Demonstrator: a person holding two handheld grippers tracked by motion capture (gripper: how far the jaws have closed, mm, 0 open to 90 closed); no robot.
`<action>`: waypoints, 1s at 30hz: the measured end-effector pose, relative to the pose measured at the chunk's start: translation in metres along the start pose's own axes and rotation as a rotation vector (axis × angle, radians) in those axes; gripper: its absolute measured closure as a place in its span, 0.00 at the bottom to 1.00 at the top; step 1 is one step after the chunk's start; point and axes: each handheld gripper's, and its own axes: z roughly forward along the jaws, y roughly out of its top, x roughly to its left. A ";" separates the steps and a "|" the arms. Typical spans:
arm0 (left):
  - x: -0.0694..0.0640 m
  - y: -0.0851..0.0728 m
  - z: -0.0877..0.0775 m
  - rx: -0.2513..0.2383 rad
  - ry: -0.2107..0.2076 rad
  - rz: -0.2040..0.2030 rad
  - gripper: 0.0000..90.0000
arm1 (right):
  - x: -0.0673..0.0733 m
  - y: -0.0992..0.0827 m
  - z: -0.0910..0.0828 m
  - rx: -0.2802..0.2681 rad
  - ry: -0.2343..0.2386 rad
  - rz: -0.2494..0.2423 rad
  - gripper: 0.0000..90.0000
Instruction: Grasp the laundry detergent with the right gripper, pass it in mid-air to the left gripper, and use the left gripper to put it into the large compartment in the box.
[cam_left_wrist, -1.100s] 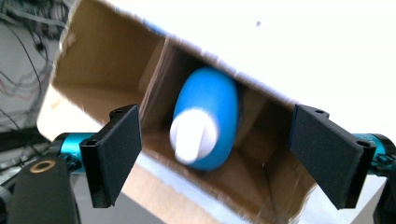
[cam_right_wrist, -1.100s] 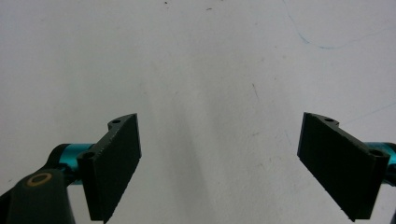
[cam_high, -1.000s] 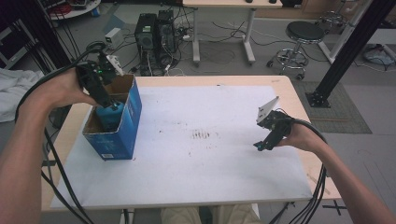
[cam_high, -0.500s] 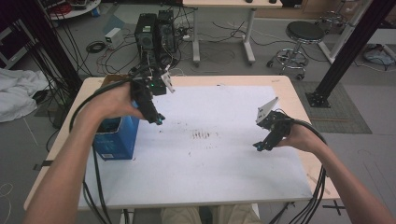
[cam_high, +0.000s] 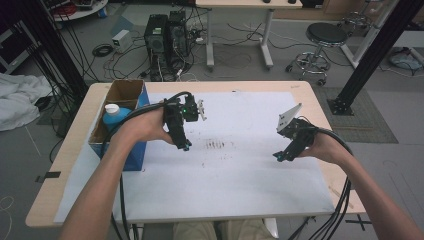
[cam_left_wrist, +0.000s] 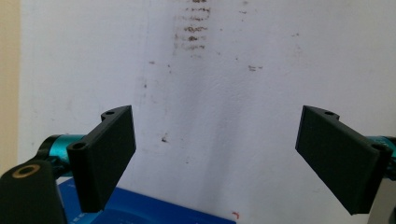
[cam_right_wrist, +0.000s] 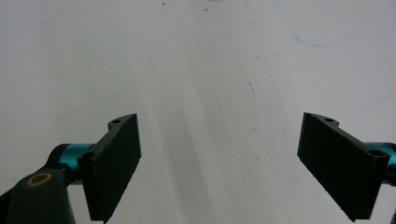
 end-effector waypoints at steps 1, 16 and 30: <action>-0.001 0.000 0.002 0.003 -0.003 0.003 0.14 | 0.000 0.000 0.000 -0.001 -0.002 0.001 0.14; -0.008 0.002 0.018 0.003 -0.027 0.000 0.14 | 0.001 0.000 -0.002 0.004 -0.011 0.003 0.14; -0.011 0.004 0.023 0.004 -0.034 0.005 0.14 | 0.003 0.000 -0.003 0.001 -0.015 -0.001 0.14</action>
